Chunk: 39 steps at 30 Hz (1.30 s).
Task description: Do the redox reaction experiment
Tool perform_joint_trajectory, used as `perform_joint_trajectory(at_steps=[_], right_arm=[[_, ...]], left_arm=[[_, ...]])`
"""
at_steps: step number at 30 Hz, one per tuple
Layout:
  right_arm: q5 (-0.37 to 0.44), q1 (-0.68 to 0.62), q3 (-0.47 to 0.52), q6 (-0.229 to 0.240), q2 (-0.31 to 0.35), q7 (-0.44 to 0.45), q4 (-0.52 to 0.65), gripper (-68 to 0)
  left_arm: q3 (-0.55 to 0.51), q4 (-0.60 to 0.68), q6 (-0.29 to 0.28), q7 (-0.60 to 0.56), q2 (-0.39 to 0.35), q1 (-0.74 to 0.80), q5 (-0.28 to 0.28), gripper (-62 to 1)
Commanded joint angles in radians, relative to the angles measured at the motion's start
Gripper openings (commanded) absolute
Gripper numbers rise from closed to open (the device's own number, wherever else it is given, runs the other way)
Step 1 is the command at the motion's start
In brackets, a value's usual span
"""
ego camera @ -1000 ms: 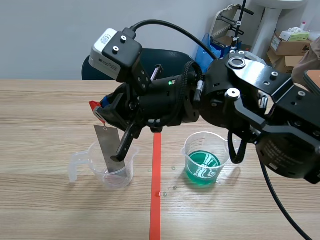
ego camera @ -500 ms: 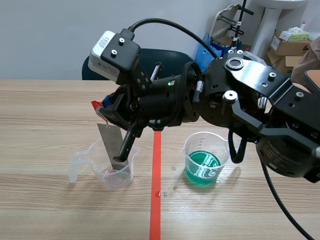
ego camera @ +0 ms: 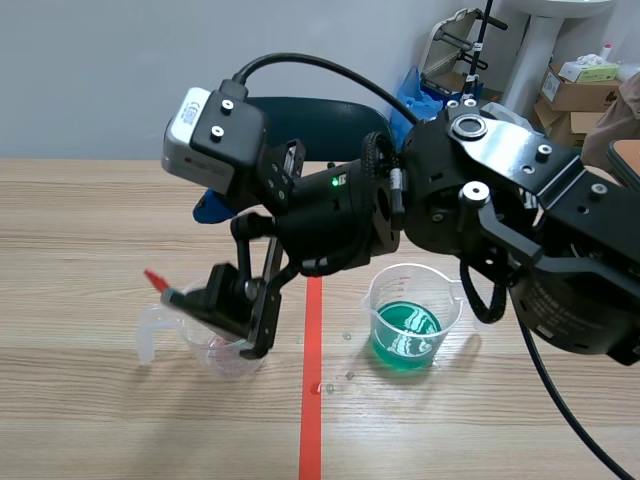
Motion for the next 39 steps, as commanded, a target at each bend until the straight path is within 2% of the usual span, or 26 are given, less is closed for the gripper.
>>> perform_joint_trajectory(at_steps=[1, 6, 39], right_arm=[[0.012, 0.014, 0.006, 0.010, -0.011, 0.016, 0.016, -12.0], [0.012, 0.014, 0.006, 0.023, -0.011, 0.023, 0.016, 0.4], [0.012, 0.014, 0.006, 0.023, -0.011, 0.023, 0.016, 0.4]], left_arm=[[-0.004, 0.005, -0.003, -0.037, 0.005, 0.001, -0.006, 1.4], [-0.004, 0.005, -0.003, -0.037, 0.005, 0.001, -0.006, 1.4], [-0.004, 0.005, -0.003, -0.037, 0.005, 0.001, -0.006, 1.4]])
